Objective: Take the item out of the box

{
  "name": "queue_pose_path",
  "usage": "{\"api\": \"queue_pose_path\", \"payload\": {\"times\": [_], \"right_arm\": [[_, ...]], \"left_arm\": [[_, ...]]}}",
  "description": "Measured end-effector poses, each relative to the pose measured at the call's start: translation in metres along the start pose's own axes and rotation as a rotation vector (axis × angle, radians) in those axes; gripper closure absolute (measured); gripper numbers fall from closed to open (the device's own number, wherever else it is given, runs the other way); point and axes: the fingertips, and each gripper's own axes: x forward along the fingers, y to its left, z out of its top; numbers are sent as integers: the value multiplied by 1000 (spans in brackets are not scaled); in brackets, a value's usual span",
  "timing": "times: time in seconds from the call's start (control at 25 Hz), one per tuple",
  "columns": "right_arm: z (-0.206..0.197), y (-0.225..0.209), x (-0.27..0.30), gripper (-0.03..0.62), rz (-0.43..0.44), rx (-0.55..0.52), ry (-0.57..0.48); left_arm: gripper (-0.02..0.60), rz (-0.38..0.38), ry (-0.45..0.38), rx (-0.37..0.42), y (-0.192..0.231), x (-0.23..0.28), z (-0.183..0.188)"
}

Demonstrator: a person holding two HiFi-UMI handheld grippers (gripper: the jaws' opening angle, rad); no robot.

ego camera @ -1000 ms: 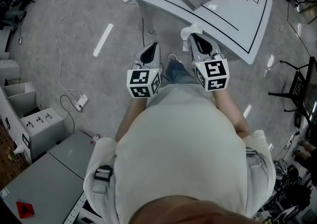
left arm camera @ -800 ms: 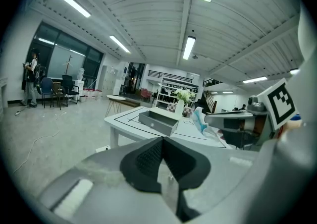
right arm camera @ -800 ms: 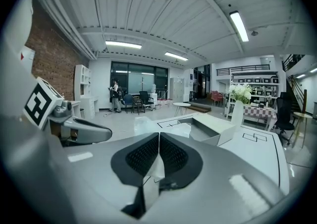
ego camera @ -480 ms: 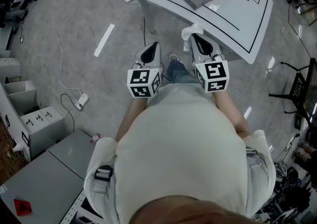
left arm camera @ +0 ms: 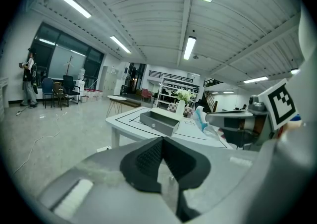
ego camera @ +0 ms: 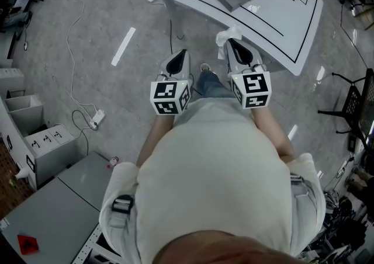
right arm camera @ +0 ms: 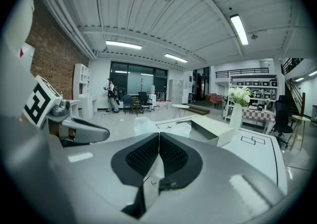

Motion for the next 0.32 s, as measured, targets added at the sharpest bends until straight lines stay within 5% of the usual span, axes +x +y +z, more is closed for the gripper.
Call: {"api": "queue_pose_path", "payload": {"times": [0.32], "right_arm": [[3,-3,4,592,1,-5,-7]], "left_arm": [[581,-2,1,-3,1,4,1]]}}
